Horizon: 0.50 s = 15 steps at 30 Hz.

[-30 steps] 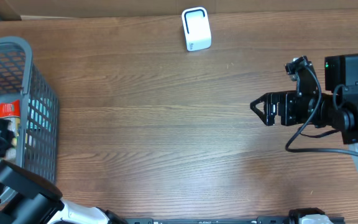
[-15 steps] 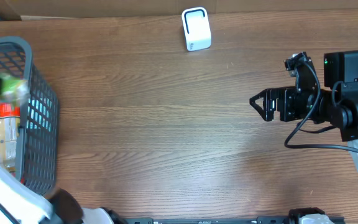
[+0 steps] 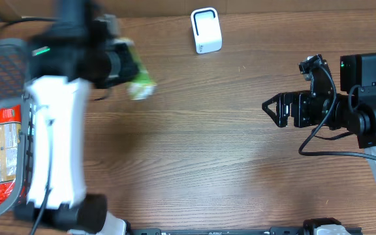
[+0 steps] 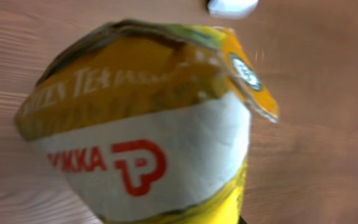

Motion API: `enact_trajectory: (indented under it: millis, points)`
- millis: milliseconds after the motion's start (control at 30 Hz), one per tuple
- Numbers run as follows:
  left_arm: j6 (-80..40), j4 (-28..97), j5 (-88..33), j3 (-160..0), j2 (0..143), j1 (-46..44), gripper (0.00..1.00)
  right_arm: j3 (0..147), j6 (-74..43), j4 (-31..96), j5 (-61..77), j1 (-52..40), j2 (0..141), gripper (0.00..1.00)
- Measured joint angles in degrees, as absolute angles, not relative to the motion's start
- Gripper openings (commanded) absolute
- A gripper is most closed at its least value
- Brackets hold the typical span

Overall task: Scan the item barcode
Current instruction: 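Grasp the yellow Pokka tea pouch with the left gripper and lift it out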

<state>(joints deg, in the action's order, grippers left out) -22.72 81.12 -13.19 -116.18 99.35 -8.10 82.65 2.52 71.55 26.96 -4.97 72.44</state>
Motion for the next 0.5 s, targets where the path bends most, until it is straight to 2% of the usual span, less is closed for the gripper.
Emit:
enact_trajectory:
  millis: [200,500]
  points:
    - [-29.3,72.1,-12.1,-110.5,111.1,-20.8,0.04,82.7,2.5,71.6,26.9,-5.0,72.4,1.00]
    - [-33.6,67.1,-12.1,-110.2,126.8,-32.2,0.04,82.7,2.5,71.6,26.7,-5.0,72.4,1.00]
